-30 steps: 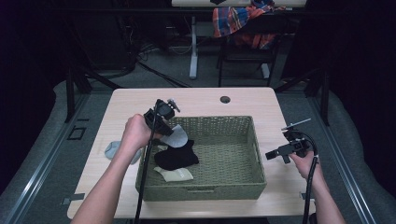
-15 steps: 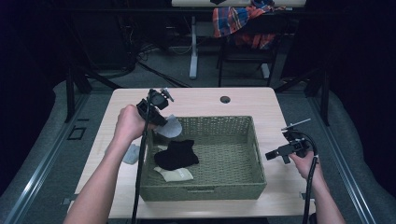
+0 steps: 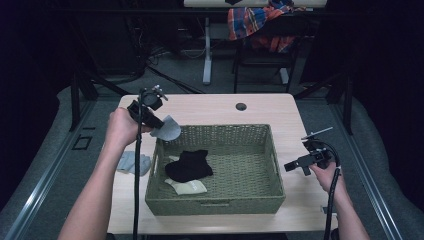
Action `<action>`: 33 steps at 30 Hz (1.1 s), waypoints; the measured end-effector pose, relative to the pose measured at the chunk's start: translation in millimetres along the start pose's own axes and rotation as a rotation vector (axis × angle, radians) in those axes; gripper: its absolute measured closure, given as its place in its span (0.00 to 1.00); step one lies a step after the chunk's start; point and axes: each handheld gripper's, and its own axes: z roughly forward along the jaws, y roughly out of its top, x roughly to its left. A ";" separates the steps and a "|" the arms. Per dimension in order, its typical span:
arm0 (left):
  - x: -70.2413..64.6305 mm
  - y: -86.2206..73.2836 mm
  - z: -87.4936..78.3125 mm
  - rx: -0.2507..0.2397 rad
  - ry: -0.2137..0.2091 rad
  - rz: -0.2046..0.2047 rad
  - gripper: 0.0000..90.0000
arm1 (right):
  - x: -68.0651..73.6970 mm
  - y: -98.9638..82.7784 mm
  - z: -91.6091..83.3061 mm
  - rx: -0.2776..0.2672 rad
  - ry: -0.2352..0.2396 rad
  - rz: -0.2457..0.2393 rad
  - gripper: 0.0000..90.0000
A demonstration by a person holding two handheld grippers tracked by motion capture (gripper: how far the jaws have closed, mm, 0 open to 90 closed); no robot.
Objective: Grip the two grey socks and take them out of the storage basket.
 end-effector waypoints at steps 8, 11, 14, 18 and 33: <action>15.4 -20.1 -9.9 -0.015 0.020 -0.058 0.95 | -0.2 0.5 0.0 0.013 0.003 -0.007 0.01; 21.5 -30.3 -12.0 -0.018 0.030 -0.084 0.95 | -0.1 0.4 0.0 0.014 0.001 -0.005 0.01; 27.6 -41.0 -13.8 -0.011 0.037 -0.104 0.95 | -0.3 0.8 0.1 0.022 0.004 -0.014 0.01; 35.1 -55.3 -15.6 -0.013 0.054 -0.130 0.95 | 1.1 0.3 1.5 0.009 0.001 -0.001 0.01; 55.7 -96.2 -2.2 0.004 0.106 -0.232 0.95 | 0.3 1.2 1.1 0.037 0.005 -0.022 0.01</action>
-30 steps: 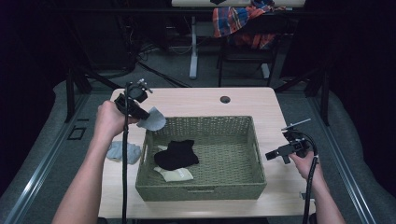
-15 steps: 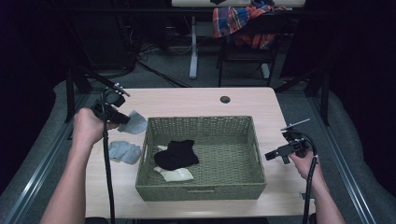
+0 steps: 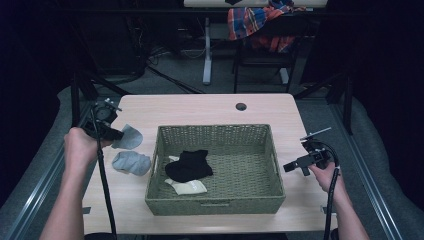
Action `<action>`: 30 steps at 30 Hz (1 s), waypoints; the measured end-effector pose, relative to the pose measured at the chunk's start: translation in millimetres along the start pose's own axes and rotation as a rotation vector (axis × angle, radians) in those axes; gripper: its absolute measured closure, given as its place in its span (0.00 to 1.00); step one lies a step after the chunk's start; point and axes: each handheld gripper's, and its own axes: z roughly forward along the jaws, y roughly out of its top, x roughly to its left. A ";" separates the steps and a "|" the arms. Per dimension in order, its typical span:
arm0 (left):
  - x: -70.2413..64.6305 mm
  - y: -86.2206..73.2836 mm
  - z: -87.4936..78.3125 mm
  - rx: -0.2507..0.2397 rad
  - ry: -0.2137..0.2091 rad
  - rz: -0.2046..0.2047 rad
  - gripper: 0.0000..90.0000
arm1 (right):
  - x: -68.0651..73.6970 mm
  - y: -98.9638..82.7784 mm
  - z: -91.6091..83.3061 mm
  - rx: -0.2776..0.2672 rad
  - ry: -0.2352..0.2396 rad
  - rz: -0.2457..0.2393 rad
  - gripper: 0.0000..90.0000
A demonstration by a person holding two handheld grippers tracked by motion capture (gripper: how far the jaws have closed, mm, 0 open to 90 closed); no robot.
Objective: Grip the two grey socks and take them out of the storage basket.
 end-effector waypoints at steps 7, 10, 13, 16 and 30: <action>5.3 -13.7 21.7 0.021 0.002 -0.035 0.95 | -0.3 -0.2 0.2 0.002 0.000 0.001 0.01; 5.7 -17.0 30.3 0.028 -0.003 -0.045 0.95 | -0.1 -0.2 0.6 0.000 -0.002 0.003 0.01; 5.8 -19.1 38.2 0.034 -0.009 -0.053 0.95 | 0.9 -0.5 1.6 -0.008 -0.005 0.011 0.01; 6.1 -20.0 48.4 0.038 -0.018 -0.073 0.95 | -0.3 -0.1 0.6 0.006 -0.003 0.000 0.01; 3.7 -17.7 80.2 0.086 -0.035 -0.111 0.95 | 0.4 -0.9 1.9 -0.010 -0.005 0.015 0.01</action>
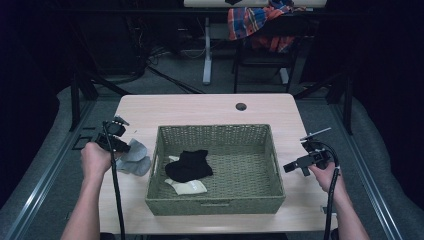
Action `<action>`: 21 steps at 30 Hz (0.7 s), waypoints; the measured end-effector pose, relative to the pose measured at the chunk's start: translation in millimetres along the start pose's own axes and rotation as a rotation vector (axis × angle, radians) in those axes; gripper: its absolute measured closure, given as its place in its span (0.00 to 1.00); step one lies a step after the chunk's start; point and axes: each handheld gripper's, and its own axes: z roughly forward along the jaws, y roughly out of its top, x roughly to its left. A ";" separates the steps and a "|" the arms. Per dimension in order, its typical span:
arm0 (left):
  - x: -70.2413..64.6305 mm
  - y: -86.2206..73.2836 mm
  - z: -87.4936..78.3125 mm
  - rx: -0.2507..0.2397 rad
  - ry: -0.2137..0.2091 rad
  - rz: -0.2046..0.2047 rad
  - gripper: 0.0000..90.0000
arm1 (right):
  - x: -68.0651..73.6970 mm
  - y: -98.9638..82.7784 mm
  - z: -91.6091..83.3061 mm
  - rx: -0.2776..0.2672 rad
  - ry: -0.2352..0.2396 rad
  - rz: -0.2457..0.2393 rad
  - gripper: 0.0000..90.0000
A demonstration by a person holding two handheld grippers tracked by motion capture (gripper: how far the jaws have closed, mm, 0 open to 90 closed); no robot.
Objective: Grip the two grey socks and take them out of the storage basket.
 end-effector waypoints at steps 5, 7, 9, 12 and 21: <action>3.5 -3.4 13.0 0.017 -0.005 -0.018 0.95 | 1.3 -0.1 1.1 -0.006 0.001 0.007 0.01; 4.1 -4.6 17.7 0.024 -0.007 -0.029 0.95 | 1.0 0.0 1.3 -0.001 0.002 0.005 0.01; 4.9 -5.6 21.7 0.031 -0.005 -0.030 0.95 | 1.1 -0.2 1.4 -0.004 0.000 0.009 0.01; 6.5 -7.9 28.7 0.040 -0.014 -0.049 0.95 | 0.4 -0.1 1.1 0.001 0.002 0.003 0.01; 12.2 -15.0 46.1 0.057 -0.032 -0.101 0.87 | 0.7 -0.1 1.6 0.000 0.005 0.005 0.01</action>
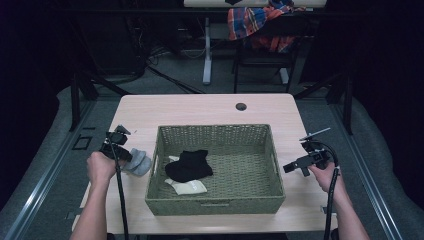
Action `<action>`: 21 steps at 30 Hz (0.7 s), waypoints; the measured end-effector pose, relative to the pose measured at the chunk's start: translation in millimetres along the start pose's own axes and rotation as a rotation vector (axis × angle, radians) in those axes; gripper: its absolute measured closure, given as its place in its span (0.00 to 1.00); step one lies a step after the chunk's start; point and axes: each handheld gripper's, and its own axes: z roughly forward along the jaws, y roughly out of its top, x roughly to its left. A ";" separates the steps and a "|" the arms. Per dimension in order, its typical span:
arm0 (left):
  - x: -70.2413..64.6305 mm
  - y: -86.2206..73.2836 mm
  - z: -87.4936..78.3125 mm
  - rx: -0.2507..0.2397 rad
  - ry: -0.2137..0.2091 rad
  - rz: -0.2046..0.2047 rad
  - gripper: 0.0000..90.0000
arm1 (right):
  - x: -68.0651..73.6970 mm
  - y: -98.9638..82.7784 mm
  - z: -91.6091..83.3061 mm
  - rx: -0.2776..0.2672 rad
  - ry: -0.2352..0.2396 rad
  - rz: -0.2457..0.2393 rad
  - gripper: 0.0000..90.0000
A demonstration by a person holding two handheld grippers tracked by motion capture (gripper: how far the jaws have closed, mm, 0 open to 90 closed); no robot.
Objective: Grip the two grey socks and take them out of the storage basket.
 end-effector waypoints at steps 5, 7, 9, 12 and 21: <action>4.5 -3.8 -7.2 -0.022 0.010 -0.056 0.56 | -0.1 -0.1 -0.4 0.002 -0.005 -0.002 0.01; 5.7 -6.9 -11.8 -0.048 0.005 -0.080 0.48 | -1.4 0.4 -1.4 0.014 -0.003 -0.014 0.01; 6.3 -10.4 -16.6 -0.058 0.002 -0.093 0.39 | -1.0 -0.1 -1.3 0.006 -0.007 -0.007 0.01; 4.9 -14.7 -24.1 -0.071 0.002 -0.092 0.28 | 0.1 -0.5 -1.4 -0.007 -0.009 0.003 0.01; -1.2 -29.1 -55.0 -0.070 0.002 -0.048 0.10 | 0.2 -0.3 -0.5 0.002 -0.007 -0.001 0.01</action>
